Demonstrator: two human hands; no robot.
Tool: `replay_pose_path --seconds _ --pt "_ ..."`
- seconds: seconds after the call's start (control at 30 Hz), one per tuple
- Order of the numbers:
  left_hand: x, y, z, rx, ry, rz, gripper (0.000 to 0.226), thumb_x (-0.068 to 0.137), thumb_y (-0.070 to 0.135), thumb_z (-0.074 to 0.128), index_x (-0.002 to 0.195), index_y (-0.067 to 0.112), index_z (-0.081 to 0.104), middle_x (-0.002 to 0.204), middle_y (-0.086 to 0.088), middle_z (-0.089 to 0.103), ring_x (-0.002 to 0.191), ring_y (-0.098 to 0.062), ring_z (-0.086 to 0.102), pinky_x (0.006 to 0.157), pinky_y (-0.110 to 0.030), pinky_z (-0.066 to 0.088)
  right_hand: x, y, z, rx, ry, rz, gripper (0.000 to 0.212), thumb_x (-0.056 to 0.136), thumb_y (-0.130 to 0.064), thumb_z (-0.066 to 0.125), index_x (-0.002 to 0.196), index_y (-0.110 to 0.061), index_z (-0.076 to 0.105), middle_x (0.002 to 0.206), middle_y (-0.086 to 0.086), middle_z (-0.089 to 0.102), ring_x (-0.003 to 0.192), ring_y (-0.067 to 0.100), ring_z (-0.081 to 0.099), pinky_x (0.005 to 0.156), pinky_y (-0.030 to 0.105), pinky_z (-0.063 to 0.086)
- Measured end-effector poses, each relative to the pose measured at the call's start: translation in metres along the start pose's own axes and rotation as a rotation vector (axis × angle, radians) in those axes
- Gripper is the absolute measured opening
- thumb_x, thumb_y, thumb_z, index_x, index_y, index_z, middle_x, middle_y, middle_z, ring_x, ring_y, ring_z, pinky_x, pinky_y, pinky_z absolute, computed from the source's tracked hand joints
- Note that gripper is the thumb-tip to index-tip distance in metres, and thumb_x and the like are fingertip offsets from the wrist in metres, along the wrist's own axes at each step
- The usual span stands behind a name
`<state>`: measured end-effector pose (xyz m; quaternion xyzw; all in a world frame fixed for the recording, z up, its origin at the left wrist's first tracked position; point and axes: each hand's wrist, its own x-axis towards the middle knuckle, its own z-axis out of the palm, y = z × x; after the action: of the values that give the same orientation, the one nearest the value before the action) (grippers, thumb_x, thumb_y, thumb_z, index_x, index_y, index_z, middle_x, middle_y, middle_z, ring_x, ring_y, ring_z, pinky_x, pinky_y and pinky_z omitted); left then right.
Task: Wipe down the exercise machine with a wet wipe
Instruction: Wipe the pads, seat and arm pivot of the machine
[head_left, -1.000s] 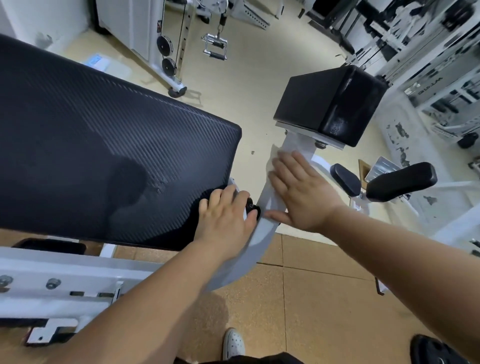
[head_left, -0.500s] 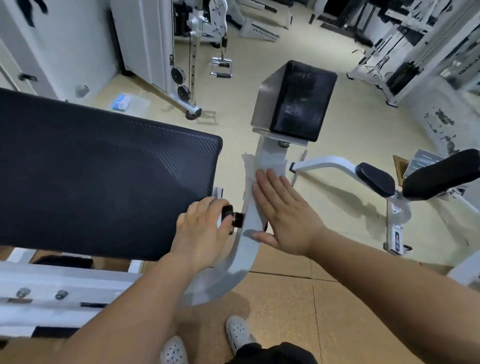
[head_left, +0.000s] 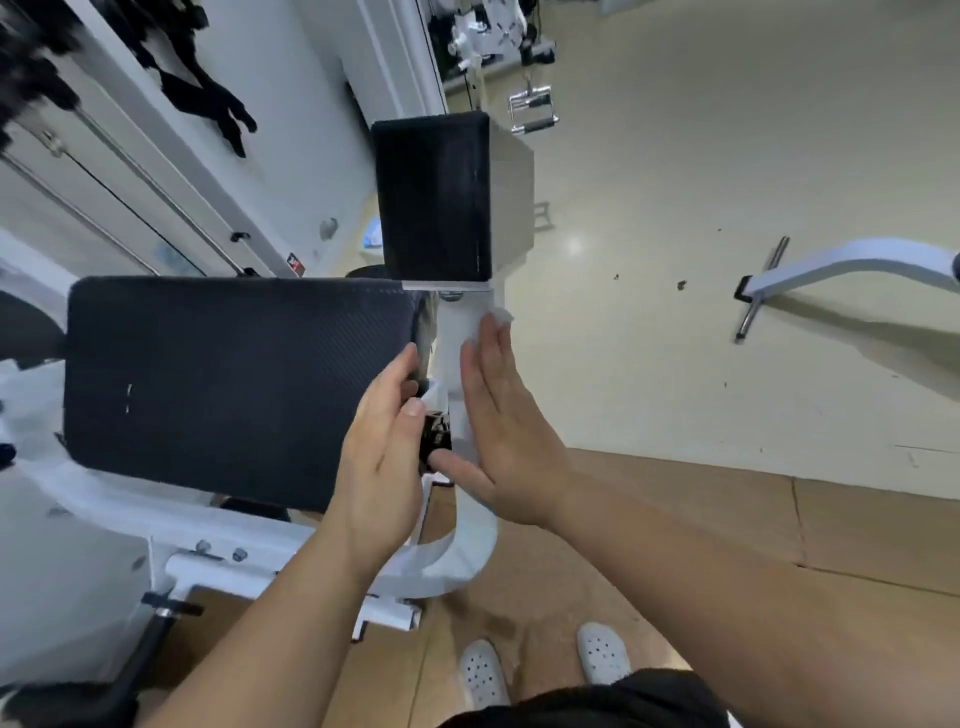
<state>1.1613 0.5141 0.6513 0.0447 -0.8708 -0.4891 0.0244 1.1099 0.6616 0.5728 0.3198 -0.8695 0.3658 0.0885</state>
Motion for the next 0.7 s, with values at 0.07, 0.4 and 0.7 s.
replay_pose_path --seconds 0.07,0.4,0.7 --pt "-0.003 0.013 0.008 -0.051 -0.037 -0.053 0.064 0.098 0.057 0.029 0.159 0.035 0.028 0.159 0.023 0.034 0.141 0.006 0.038 0.119 -0.029 0.03 -0.016 -0.006 0.011 0.084 -0.072 0.051 0.102 0.099 -0.058 0.044 0.157 -0.008 -0.024 0.163 0.02 -0.034 0.154 0.037 -0.026 0.128 0.052 -0.001" --pt "-0.003 0.051 0.031 -0.073 -0.03 -0.243 0.068 0.092 0.069 0.018 0.154 0.046 0.033 0.139 0.032 0.05 0.121 0.023 0.047 0.081 0.001 0.043 0.009 -0.013 -0.018 0.516 -0.123 0.329 0.102 0.103 -0.055 0.047 0.156 -0.015 -0.031 0.162 -0.002 -0.041 0.15 0.01 -0.035 0.128 0.034 -0.01" --pt "-0.006 0.051 0.034 -0.044 -0.044 -0.213 0.067 0.094 0.077 0.016 0.153 0.051 0.032 0.154 0.03 0.04 0.142 0.014 0.031 0.119 -0.027 0.023 -0.029 -0.017 -0.003 0.424 -0.208 0.192 0.101 0.103 -0.052 0.049 0.153 -0.017 -0.03 0.159 0.001 -0.045 0.149 0.012 -0.039 0.128 0.039 -0.01"
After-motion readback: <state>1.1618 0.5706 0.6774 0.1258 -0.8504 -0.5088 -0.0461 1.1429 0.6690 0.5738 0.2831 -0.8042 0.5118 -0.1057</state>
